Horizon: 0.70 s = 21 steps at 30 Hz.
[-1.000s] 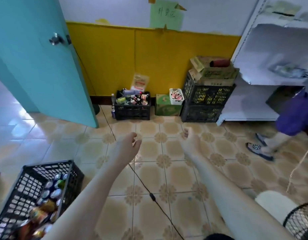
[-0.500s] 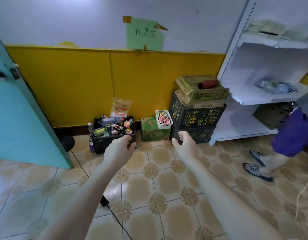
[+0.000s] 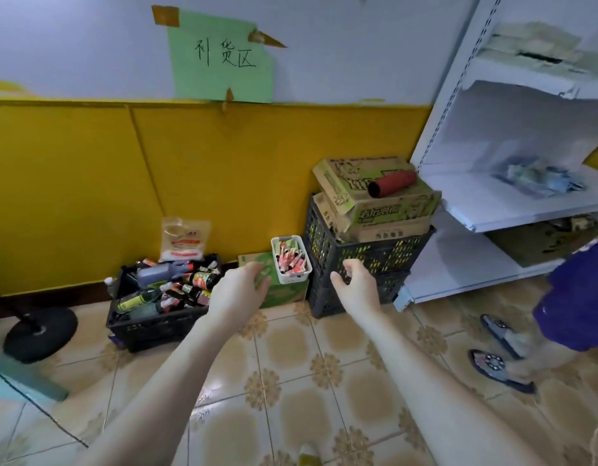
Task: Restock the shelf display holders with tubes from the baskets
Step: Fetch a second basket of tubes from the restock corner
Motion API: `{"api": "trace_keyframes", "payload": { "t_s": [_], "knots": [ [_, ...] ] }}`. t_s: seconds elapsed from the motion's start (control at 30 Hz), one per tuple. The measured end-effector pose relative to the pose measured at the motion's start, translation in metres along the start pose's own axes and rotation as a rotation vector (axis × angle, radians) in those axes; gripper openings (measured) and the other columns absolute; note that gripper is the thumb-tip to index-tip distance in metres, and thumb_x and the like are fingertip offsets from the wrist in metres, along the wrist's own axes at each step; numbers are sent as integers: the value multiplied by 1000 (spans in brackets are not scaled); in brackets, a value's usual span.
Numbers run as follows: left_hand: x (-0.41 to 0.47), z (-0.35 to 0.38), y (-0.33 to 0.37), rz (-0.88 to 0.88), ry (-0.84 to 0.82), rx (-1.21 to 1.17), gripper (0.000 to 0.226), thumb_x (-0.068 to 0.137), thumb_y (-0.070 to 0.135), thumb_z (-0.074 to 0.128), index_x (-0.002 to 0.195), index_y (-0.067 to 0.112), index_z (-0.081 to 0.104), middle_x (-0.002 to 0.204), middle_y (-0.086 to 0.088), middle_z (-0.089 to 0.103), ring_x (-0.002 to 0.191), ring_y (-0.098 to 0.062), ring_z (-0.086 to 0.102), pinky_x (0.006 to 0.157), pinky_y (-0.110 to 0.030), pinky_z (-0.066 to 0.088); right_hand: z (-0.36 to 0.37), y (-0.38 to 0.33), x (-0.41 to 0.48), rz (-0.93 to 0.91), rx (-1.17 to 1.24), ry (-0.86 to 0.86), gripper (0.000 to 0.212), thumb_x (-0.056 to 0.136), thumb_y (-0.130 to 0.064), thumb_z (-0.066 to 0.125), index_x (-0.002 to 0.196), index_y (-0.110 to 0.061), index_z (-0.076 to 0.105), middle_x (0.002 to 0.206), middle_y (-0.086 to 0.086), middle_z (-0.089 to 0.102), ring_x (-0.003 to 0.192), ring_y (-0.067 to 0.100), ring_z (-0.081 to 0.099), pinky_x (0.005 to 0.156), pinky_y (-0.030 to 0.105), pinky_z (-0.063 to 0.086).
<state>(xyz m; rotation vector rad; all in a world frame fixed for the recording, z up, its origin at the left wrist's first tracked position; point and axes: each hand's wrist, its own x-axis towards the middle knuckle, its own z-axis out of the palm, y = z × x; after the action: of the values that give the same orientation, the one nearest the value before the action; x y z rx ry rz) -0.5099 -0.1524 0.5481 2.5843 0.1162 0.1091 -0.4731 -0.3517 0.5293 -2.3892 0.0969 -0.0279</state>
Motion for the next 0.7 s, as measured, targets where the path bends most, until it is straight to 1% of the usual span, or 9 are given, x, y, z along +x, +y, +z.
{"api": "trace_keyframes", "payload": {
  "t_s": [0.1,0.2,0.3,0.37,0.43,0.5,0.6,0.7],
  "knots": [
    [63,4,6,-58,33,7,33,95,29,51,123,12,56,109,-9,67,96,-27,62,73,-32,50,-5,-4,75,-16,-5,-23,42,95,-25,51,131,-5,44,132,11,51,123,24,47,95,30,39],
    [112,4,3,-111,38,29,30,95,29,51,117,10,57,107,-9,67,99,-29,60,70,-32,45,0,-20,135,-50,20,-46,41,95,-24,51,130,-5,45,131,11,51,121,24,48,93,29,39],
    [154,13,-11,-166,34,19,28,93,30,51,110,9,59,100,-10,68,94,-30,60,67,-32,44,20,-28,182,-84,23,-100,37,95,-21,50,128,-5,47,128,11,53,117,23,50,89,28,40],
    [184,19,-22,-204,11,33,27,93,31,51,107,9,60,94,-9,67,88,-30,60,63,-31,44,35,-30,211,-80,34,-128,37,95,-20,50,129,-6,47,129,10,53,119,23,50,90,28,40],
    [217,24,-33,-212,-3,51,27,93,30,51,104,7,60,93,-10,68,87,-31,60,65,-35,48,48,-31,241,-63,29,-138,36,95,-22,50,128,-7,48,128,10,54,119,23,50,91,29,41],
    [251,26,-39,-205,3,42,26,93,29,51,101,6,59,93,-12,67,87,-32,60,67,-37,49,59,-33,273,-49,21,-143,37,95,-24,51,127,-6,47,127,10,54,118,24,51,90,31,41],
    [297,29,-40,-197,-34,63,28,94,30,49,106,6,57,97,-12,66,90,-33,58,65,-33,42,67,-41,317,-41,16,-149,43,95,-25,51,132,-6,44,132,10,51,121,23,49,90,25,39],
    [337,34,-38,-199,-54,58,33,95,30,49,119,9,56,109,-11,65,100,-32,59,73,-35,46,75,-44,352,-30,24,-143,44,96,-25,49,134,-5,42,133,10,50,122,22,49,88,22,38]
  ]
}}
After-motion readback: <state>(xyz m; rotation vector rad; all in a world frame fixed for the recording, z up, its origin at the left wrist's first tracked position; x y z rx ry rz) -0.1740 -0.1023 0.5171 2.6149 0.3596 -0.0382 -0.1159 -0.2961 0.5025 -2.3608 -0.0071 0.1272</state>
